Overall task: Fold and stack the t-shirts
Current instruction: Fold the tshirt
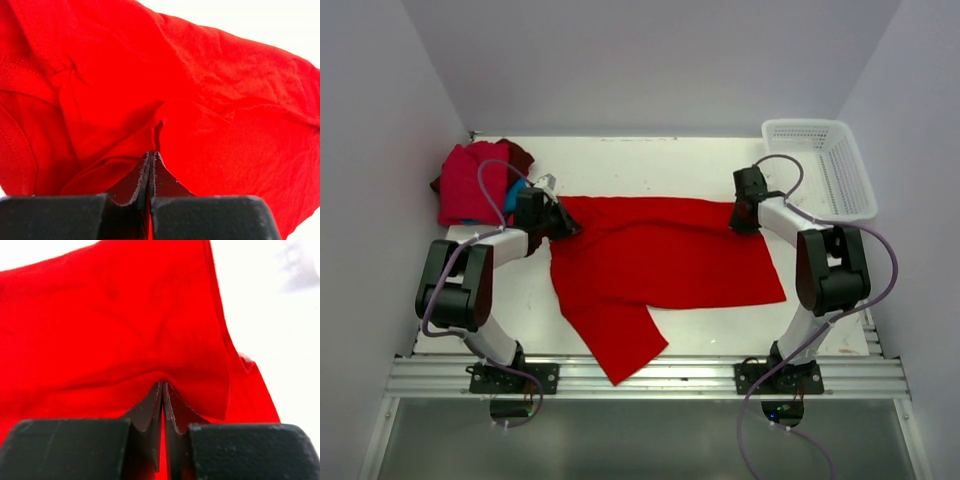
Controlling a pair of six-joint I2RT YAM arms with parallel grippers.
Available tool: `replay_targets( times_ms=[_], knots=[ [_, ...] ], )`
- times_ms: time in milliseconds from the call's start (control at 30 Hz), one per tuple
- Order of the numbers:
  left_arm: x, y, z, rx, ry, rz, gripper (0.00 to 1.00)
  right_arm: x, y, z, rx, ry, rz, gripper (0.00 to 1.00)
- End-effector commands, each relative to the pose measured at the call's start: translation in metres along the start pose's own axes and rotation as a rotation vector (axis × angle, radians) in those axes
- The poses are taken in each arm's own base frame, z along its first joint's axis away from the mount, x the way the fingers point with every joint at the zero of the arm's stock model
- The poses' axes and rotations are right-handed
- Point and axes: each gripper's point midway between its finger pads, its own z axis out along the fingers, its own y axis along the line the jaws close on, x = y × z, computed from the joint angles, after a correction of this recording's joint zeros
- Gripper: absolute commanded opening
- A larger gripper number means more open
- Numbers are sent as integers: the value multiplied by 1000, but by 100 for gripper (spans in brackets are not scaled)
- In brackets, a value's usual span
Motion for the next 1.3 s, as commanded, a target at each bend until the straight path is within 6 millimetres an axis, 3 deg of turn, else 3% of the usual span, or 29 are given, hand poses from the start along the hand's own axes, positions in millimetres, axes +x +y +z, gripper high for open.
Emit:
replay_targets(
  times_ms=[0,267,467,600,700,733,800,833,867,967,1167,1267],
  knots=[
    [-12,-13,-7,43,-46,30,0,-6,-7,-19,20,-47,28,7],
    [-5,-12,-9,40,-27,25,0,13,-17,-20,38,-15,37,6],
    [-12,-25,-20,83,-56,44,0,33,-26,-20,54,20,42,4],
    [-42,-52,-39,158,-157,83,0,41,-29,-38,22,13,51,3],
    [-67,-59,-41,139,-209,108,0,36,-23,-61,-48,-43,53,5],
    [-84,-64,-40,130,-234,121,0,31,-19,-73,-81,-68,49,8],
    [-76,-49,-22,63,-155,101,0,31,-19,-82,-91,-76,43,13],
    [-88,-51,-18,48,-165,103,3,30,-19,-85,-94,-82,38,18],
    [-82,-41,-7,16,-133,89,15,31,-20,-92,-101,-90,35,20],
    [-79,-23,12,-51,-111,66,22,32,-21,-102,-118,-107,35,23],
    [-52,3,25,-174,-5,38,21,34,-26,-111,-118,-129,36,26],
    [-38,7,24,-204,21,48,30,34,-25,-110,-117,-125,34,27]
  ],
)
